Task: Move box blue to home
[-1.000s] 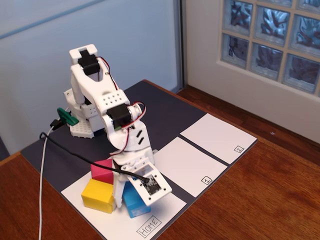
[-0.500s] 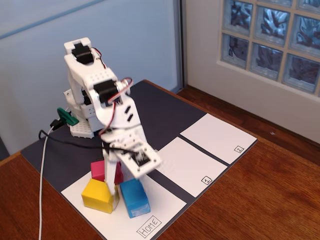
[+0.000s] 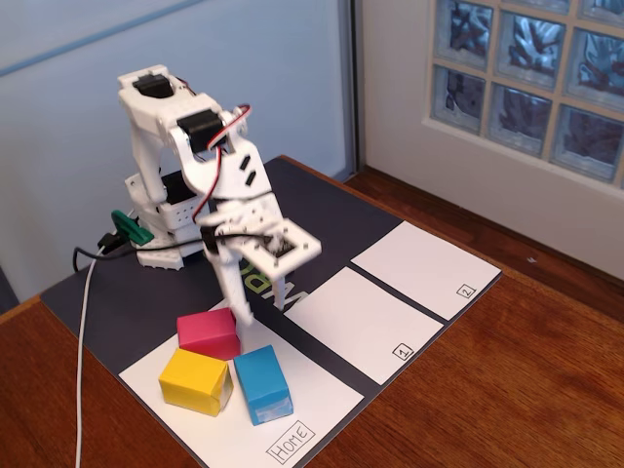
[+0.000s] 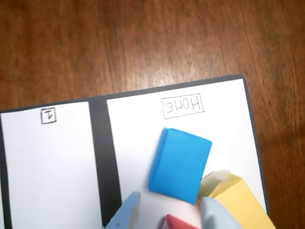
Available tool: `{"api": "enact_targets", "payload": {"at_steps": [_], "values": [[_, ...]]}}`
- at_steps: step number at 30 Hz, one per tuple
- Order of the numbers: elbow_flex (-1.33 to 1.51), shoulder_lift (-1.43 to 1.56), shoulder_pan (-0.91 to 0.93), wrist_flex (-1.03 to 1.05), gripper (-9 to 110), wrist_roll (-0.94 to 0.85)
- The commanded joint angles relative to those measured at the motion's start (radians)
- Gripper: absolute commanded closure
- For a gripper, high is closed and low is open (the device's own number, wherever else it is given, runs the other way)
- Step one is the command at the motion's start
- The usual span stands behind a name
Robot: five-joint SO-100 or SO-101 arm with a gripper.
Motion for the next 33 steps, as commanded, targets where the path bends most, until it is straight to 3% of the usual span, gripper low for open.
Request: {"api": "enact_targets", "payload": {"at_steps": [1, 3, 12, 23, 33], "values": [[0.071, 0.146, -0.046, 0.002, 97, -0.008], [0.118, 0.192, -0.066, 0.002, 102, -0.008], [0.310, 0.410, -0.173, 0.008, 102, 0.018], [0.350, 0.634, -0.347, 0.380, 102, 0.141], [0.614, 0.864, -0.333, 0.394, 102, 0.107]]}}
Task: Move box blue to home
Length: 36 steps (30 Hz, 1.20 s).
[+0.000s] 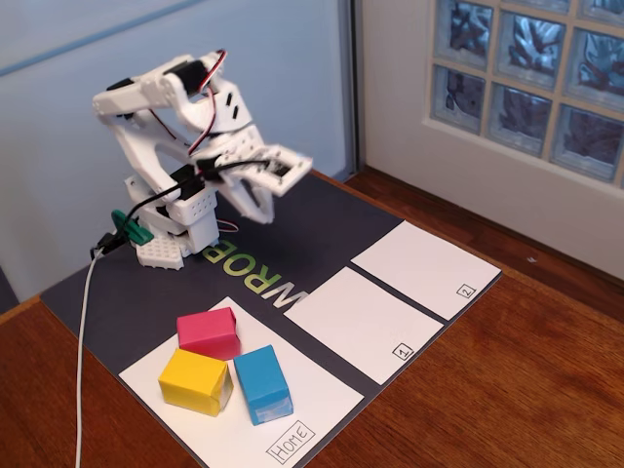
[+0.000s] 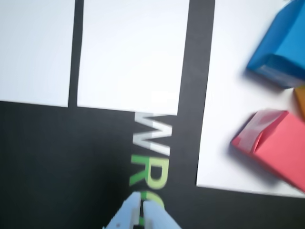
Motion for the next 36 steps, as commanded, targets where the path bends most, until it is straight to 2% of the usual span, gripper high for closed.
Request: {"api": "enact_targets", "payload": {"at_steps": [1, 13, 36], "values": [[0.054, 0.078, 0.009, 0.002, 102, -0.025], [0.336, 0.334, 0.069, -0.046, 102, -0.143], [0.643, 0.589, 0.101, -0.046, 102, -0.087]]}}
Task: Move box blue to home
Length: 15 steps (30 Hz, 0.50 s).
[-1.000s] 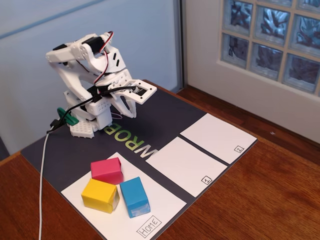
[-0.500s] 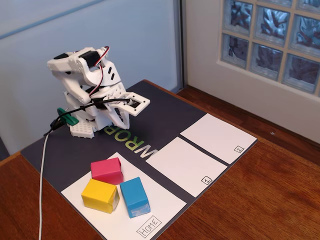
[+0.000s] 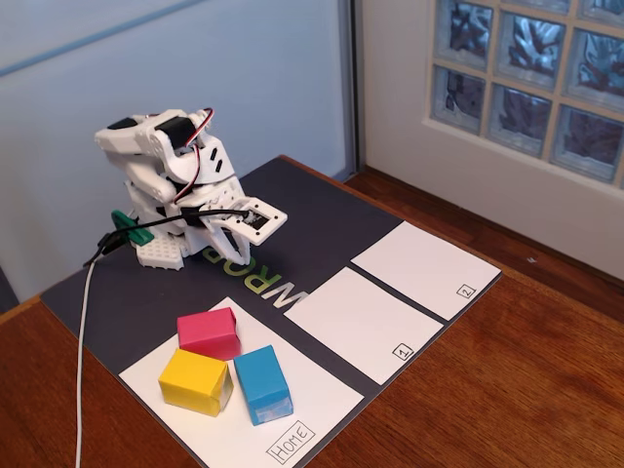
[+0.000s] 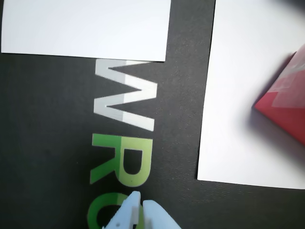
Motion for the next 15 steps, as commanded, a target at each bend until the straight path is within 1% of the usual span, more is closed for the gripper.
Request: {"api": "enact_targets", "payload": {"at_steps": [1, 11, 15], "values": [[0.041, 0.057, 0.000, -0.011, 102, 0.009], [0.166, 0.163, 0.008, -0.003, 102, 0.002], [0.173, 0.187, 0.005, 0.025, 102, 0.002]]}}
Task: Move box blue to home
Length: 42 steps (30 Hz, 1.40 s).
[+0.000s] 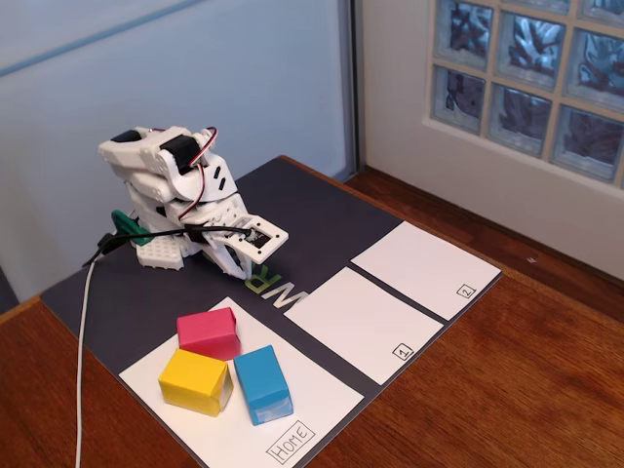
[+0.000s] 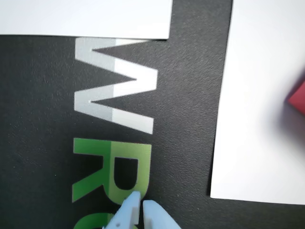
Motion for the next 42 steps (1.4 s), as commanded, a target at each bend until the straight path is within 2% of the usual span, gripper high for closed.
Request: {"api": "enact_targets", "payload": {"at_steps": [1, 13, 42], "values": [[0.002, 0.057, -0.006, 0.037, 102, -0.003], [0.002, 0.061, -0.006, 0.138, 102, -0.083], [0.002, 0.061, 0.037, 0.140, 102, -0.075]]}}
